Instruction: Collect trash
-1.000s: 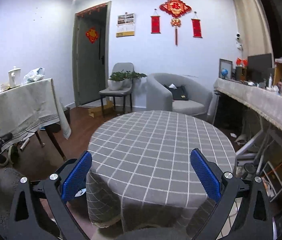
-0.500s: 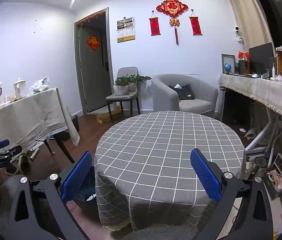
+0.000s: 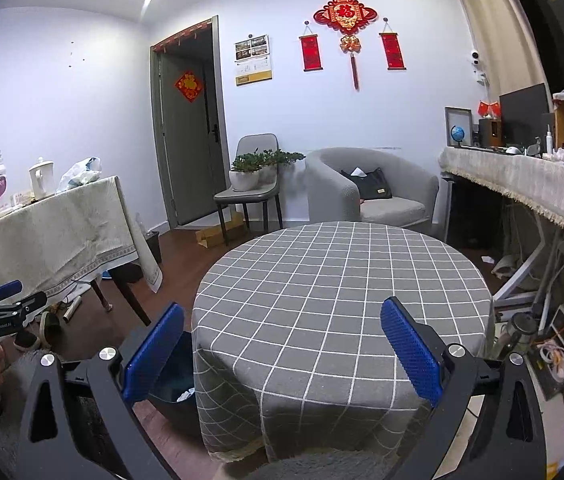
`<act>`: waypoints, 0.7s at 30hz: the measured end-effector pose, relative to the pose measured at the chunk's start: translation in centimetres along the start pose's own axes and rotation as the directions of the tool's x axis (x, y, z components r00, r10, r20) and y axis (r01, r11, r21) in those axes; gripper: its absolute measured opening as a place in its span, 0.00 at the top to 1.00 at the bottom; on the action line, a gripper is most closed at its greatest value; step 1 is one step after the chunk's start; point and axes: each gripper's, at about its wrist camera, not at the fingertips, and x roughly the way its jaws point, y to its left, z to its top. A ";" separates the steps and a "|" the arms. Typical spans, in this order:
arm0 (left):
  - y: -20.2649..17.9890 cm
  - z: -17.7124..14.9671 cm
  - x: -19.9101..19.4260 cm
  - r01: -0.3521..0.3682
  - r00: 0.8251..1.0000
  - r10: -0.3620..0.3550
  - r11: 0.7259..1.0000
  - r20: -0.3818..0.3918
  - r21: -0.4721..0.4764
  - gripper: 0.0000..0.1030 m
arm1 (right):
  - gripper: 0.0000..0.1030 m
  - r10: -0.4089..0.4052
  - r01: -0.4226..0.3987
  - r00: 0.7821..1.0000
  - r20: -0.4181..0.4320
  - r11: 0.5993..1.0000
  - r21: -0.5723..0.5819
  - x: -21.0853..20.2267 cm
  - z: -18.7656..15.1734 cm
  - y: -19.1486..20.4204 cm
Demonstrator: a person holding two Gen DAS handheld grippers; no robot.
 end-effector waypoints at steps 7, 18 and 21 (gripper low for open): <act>0.2 0.0 0.0 0.003 1.000 -0.003 1.000 0.000 -0.003 0.03 | 0.03 -0.002 0.002 1.000 -0.001 1.000 -0.006 0.0 0.0 0.4; 0.2 0.0 0.0 0.003 1.000 -0.003 1.000 0.001 -0.002 0.03 | 0.03 -0.001 0.001 1.000 -0.001 1.000 -0.006 0.0 0.0 0.3; 0.2 0.0 0.0 0.003 1.000 -0.003 1.000 0.001 -0.004 0.03 | 0.03 -0.001 0.001 1.000 -0.003 1.000 -0.006 0.0 0.0 0.3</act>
